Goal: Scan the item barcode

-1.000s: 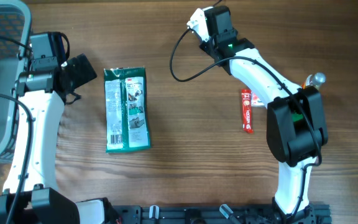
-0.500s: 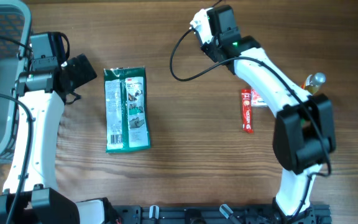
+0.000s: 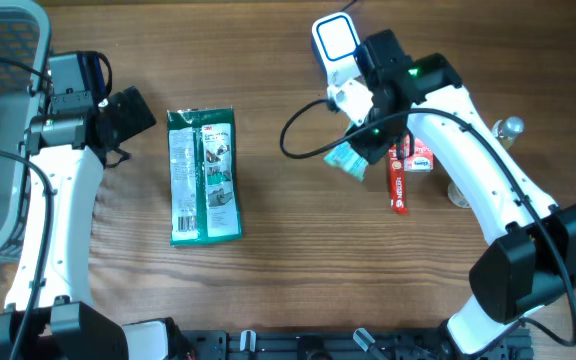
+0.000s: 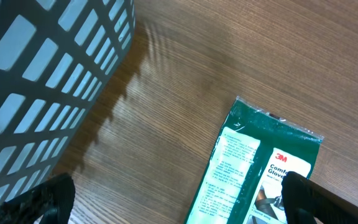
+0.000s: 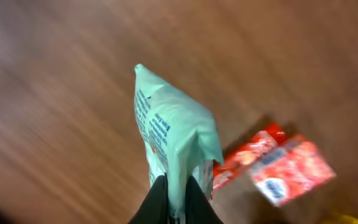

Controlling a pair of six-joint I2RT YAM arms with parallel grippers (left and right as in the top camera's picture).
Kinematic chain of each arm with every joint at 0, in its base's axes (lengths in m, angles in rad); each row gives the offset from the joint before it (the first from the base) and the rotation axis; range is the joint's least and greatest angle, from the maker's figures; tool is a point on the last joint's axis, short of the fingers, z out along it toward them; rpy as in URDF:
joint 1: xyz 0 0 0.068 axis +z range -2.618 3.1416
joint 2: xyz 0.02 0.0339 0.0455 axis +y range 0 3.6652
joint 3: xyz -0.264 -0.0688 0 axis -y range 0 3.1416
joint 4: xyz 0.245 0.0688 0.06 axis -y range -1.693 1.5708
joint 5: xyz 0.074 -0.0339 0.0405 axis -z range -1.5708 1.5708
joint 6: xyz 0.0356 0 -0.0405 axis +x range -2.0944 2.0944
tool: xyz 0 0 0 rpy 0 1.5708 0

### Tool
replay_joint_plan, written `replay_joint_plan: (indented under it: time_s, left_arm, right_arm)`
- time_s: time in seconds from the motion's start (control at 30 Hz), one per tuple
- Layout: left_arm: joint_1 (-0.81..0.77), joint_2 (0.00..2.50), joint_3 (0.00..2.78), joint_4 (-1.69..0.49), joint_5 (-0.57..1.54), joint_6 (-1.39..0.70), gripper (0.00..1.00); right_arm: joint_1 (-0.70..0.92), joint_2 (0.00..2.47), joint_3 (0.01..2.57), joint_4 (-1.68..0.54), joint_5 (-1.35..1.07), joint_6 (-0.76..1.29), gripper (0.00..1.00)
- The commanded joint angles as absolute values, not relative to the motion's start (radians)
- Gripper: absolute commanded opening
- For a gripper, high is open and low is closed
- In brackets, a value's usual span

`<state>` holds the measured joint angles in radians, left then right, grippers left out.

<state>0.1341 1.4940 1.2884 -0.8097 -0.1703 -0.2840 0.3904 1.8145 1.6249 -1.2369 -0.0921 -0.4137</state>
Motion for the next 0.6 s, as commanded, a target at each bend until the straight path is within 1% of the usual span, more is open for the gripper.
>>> replay_joint_plan:
  time_s: [0.0, 0.07, 0.1, 0.13, 0.23, 0.3, 0.37, 0.4, 0.43, 0.5, 0.57]
  left_arm:
    - [0.140, 1.492, 1.294, -0.807, -0.172, -0.296, 1.00]
    - [0.140, 1.492, 1.294, -0.807, -0.172, -0.296, 1.00]
    - [0.140, 1.492, 1.294, -0.807, -0.172, -0.297, 1.00]
    - [0.140, 1.492, 1.294, -0.807, -0.172, -0.296, 1.00]
    - [0.140, 1.492, 1.294, -0.807, -0.172, -0.296, 1.00]
    - [0.140, 1.492, 1.294, -0.807, -0.172, -0.297, 1.00]
    - [0.140, 1.492, 1.294, -0.807, -0.172, -0.297, 1.00]
    - [0.140, 1.492, 1.294, -0.808, -0.172, -0.296, 1.00]
    - [0.140, 1.492, 1.294, -0.807, -0.172, -0.296, 1.00]
    - [0.140, 1.492, 1.294, -0.807, -0.172, -0.296, 1.00]
    - [0.140, 1.492, 1.294, -0.807, -0.172, -0.296, 1.00]
  right_arm:
    - [0.390, 1.809, 1.626, -1.242, -0.176, -0.379, 0.11]
    - [0.390, 1.809, 1.626, -1.243, -0.126, -0.334, 0.12]
    - [0.390, 1.809, 1.625, -1.243, -0.113, -0.328, 0.06]
    - [0.390, 1.809, 1.618, -1.249, -0.118, -0.308, 0.04]
    - [0.390, 1.809, 1.584, -1.286, -0.135, -0.311, 0.05]
    - [0.389, 1.809, 1.539, -1.290, -0.135, -0.311, 0.09]
    - [0.389, 1.809, 1.490, -1.248, -0.103, -0.313, 0.14]
    - [0.389, 1.809, 1.467, -1.212, -0.067, -0.312, 0.22]
    - [0.389, 1.809, 1.446, -1.172, -0.023, -0.310, 0.28]
    - [0.389, 1.809, 1.410, -1.063, 0.023, -0.280, 0.30]
    - [0.389, 1.809, 1.394, -0.942, 0.023, -0.176, 0.28]
